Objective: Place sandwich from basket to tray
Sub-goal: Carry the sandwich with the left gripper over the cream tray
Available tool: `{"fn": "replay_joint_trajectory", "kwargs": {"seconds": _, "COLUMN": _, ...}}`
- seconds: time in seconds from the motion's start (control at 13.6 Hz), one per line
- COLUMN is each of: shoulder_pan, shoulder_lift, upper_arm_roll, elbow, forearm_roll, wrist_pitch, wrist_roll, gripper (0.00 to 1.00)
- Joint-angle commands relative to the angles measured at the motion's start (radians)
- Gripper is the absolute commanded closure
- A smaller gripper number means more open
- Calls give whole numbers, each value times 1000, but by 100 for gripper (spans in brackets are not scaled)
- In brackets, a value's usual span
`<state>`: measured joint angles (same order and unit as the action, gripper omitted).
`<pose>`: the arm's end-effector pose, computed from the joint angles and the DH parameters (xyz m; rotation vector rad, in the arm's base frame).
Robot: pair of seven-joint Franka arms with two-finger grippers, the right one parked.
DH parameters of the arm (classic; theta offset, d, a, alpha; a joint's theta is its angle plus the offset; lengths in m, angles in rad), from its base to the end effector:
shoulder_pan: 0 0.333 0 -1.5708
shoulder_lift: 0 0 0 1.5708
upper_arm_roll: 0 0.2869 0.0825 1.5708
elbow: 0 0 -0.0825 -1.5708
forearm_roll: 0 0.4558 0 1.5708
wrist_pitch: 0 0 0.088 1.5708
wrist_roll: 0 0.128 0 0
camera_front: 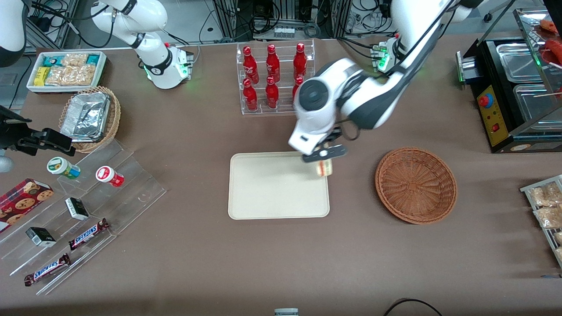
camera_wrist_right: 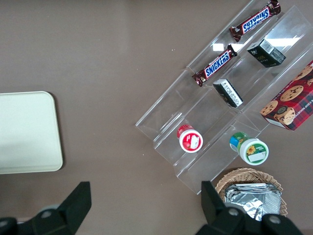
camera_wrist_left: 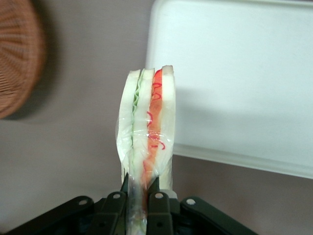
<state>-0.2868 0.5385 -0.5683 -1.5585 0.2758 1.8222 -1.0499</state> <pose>0.5109 -0.4941 0.2808 -2.9924 -0.2083 0.1923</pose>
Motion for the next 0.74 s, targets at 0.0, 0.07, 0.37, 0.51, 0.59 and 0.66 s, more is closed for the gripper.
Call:
{"fn": "replay_joint_trajectory", "kwargs": {"seconds": 0.0, "shoulder_pan": -51, "shoulder_lift": 144, "upper_arm_roll": -4, "elbow": 149, "forearm_roll": 57, "wrist_pitch": 18, "wrist_roll": -24, "gripper": 100}}
{"fn": "replay_joint_trajectory", "kwargs": {"seconds": 0.07, "shoulder_pan": -54, "shoulder_lift": 158, "upper_arm_roll": -4, "elbow": 147, "forearm_roll": 57, "wrist_pitch": 67, "wrist_roll": -22, "gripper": 100}}
{"fn": "replay_joint_trajectory", "kwargs": {"seconds": 0.37, "shoulder_pan": -107, "shoulder_lift": 219, "upper_arm_roll": -2, "elbow": 152, "forearm_roll": 98, "wrist_pitch": 195, "wrist_roll": -22, "gripper": 100}}
{"fn": "replay_joint_trajectory", "kwargs": {"seconds": 0.51, "shoulder_pan": -126, "shoulder_lift": 247, "upper_arm_roll": -2, "elbow": 156, "forearm_roll": 127, "wrist_pitch": 215, "wrist_roll": -21, "gripper": 100}}
{"fn": "replay_joint_trajectory", "kwargs": {"seconds": 0.59, "shoulder_pan": -127, "shoulder_lift": 262, "upper_arm_roll": -2, "elbow": 158, "forearm_roll": 146, "wrist_pitch": 224, "wrist_roll": -22, "gripper": 100}}
{"fn": "replay_joint_trajectory", "kwargs": {"seconds": 0.66, "shoulder_pan": -129, "shoulder_lift": 279, "upper_arm_roll": -2, "elbow": 163, "forearm_roll": 161, "wrist_pitch": 239, "wrist_roll": -24, "gripper": 100}}
